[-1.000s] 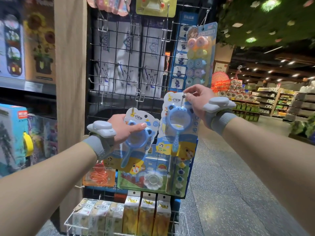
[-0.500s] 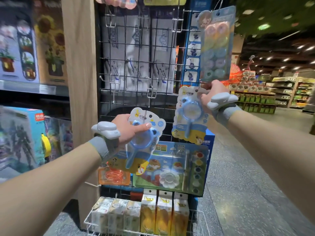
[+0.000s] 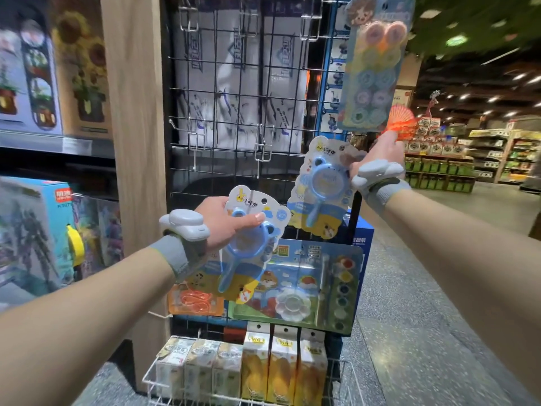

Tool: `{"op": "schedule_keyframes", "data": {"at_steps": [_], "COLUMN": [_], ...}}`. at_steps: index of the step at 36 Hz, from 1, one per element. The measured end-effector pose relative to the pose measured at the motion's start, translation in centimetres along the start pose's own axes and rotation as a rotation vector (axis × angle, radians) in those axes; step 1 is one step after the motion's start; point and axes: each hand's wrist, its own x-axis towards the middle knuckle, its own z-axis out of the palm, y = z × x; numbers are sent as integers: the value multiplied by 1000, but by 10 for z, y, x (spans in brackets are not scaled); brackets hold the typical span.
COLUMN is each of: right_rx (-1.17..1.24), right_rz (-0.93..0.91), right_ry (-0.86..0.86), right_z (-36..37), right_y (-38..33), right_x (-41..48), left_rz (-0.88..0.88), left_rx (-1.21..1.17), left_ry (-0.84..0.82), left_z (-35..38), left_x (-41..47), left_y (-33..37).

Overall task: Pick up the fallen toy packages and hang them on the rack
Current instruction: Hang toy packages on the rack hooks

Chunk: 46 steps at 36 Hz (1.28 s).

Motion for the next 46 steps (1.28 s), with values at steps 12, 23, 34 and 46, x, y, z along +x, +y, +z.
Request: {"op": "schedule_keyframes", "data": {"at_steps": [12,23,34,46], "right_rx": [-230,-143,134,220], "right_rz": [-68,-182,-284,-298], "right_ry": [-150,-354,-486,-454], "right_z": [-1,-1,7,-14], "right_y": [0,-12,-19,-15], "right_x": [-10,-52,-84,-77], "left_rz": [-14,-8,96,153], "left_rx": [-7,-101,-182,-252], "left_ry": [25,12,-42,-53], "left_z": [5,11,21,28], "left_x": [-6,-14,-17,-19], "left_y": [5,17,38,51]}}
